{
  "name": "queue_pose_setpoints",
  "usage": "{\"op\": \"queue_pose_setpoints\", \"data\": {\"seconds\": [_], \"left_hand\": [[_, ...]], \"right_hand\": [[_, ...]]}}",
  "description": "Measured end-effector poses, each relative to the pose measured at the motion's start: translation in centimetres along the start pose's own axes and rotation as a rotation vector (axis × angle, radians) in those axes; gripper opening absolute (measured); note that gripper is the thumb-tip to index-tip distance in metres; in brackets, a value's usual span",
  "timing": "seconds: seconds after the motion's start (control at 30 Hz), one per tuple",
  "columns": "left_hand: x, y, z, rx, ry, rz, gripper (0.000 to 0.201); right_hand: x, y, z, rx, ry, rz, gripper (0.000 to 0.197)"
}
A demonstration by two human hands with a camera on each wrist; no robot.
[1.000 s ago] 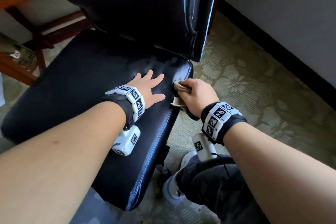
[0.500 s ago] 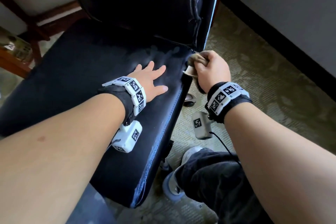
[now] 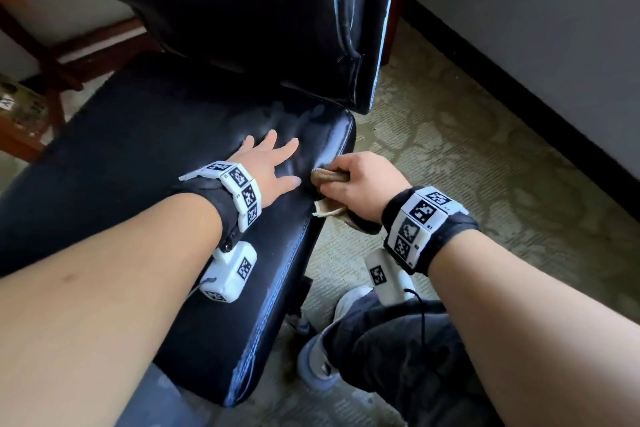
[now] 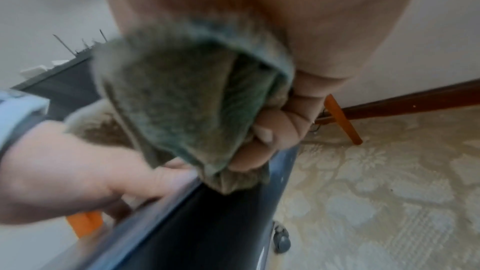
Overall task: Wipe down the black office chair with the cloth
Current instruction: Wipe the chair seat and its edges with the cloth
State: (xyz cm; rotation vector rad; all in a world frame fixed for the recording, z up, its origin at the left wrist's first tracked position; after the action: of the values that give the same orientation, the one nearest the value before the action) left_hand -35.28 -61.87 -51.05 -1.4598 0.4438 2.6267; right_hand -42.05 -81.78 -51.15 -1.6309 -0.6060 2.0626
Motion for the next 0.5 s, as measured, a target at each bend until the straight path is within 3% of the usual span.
{"op": "queue_pose_setpoints", "data": {"seconds": [0.07,0.2,0.33,0.5], "left_hand": [[0.1,0.0,0.1,0.005,0.013,-0.004,0.073],[0.3,0.0,0.1,0.007,0.023,0.024,0.073],[0.5,-0.4,0.0,0.01,0.023,0.053,0.073],[0.7,-0.5,-0.2,0.016,0.021,0.062,0.074]], "right_hand": [[-1.0,-0.3,-0.4,0.025,0.058,0.0,0.013],[-1.8,0.0,-2.1,0.137,0.355,-0.043,0.017],[0.7,-0.8,-1.5,0.121,0.2,0.081,0.024],[2.4,-1.9,2.4,0.072,0.068,-0.048,0.025]]}}
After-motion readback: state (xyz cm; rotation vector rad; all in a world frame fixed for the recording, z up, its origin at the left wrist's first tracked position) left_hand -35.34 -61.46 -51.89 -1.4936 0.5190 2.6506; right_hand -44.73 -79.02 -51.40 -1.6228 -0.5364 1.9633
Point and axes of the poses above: each hand's wrist, its own z-axis away from the middle knuckle, its own x-axis out of the palm, y = z × x, the point moved 1 cm from there along -z, towards the middle knuckle, and after that the axes turned 3 degrees about z, right-handed, at the moved point
